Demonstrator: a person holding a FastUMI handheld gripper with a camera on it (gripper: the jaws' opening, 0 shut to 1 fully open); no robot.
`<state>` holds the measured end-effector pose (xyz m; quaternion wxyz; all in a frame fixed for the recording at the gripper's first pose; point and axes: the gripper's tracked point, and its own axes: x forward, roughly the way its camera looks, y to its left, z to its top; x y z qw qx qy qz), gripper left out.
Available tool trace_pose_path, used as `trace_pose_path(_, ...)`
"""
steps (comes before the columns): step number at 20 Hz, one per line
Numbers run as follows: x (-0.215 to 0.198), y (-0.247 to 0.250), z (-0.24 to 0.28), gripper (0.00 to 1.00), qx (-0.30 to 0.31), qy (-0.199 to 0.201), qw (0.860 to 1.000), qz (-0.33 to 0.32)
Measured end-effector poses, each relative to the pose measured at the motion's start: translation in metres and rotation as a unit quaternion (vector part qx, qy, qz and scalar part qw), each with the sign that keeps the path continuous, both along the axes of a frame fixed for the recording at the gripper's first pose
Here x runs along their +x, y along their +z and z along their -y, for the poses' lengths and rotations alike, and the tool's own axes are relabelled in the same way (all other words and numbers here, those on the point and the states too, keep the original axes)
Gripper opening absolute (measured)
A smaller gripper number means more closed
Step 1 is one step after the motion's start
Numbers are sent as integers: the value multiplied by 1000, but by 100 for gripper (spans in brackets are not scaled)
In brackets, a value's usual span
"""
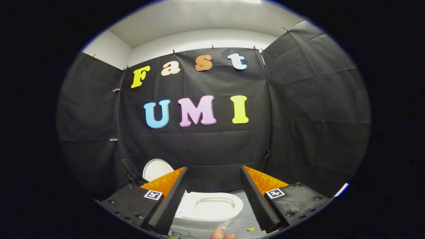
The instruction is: Open the toilet lid.
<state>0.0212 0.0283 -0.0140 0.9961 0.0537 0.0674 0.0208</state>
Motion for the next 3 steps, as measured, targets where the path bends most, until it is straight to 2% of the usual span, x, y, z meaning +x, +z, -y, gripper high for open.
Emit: trace_pose_path(3, 0, -2, 2, 97, 0, -1, 1000, 0)
